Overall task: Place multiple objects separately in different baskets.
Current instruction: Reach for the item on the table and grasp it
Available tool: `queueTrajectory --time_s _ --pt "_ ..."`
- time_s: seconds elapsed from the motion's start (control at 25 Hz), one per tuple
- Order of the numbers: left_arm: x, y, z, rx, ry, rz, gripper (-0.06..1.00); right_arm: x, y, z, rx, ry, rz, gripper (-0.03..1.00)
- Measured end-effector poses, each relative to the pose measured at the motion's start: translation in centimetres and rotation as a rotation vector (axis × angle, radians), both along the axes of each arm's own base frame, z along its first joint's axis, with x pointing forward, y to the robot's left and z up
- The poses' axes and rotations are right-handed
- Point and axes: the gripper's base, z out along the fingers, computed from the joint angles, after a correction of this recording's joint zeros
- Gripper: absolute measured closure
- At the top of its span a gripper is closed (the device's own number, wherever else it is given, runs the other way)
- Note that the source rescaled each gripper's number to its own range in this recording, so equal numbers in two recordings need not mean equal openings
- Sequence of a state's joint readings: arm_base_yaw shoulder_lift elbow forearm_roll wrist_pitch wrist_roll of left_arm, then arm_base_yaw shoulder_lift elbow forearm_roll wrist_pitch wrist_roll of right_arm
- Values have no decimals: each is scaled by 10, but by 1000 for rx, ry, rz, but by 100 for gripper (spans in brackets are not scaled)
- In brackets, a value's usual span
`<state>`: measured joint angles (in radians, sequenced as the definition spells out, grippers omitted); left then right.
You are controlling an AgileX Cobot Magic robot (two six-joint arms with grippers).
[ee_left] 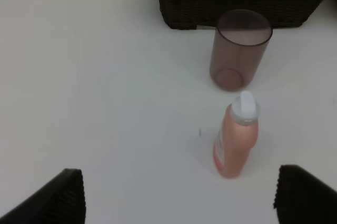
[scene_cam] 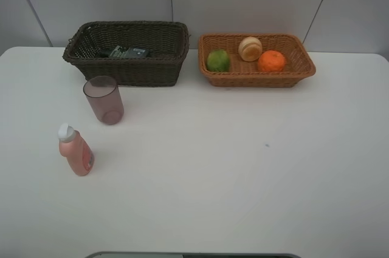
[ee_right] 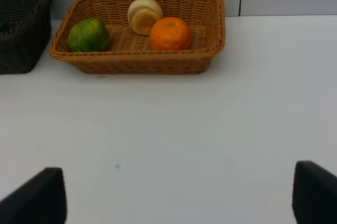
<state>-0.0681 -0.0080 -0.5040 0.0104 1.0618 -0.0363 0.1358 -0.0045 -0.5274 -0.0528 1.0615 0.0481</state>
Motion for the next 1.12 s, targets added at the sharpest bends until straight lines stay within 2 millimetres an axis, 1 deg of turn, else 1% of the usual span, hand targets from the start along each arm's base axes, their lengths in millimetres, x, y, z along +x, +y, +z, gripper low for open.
queueTrajectory --time_s 0.32,0.64,1.12 --pt "0 0 0 0 0 0 2 0 0 0 1 0 -6 12" --pt "0 0 0 0 0 0 2 -1 1 0 0 0 -155 12" --pt "0 0 0 0 0 0 2 -1 1 0 0 0 -163 12"
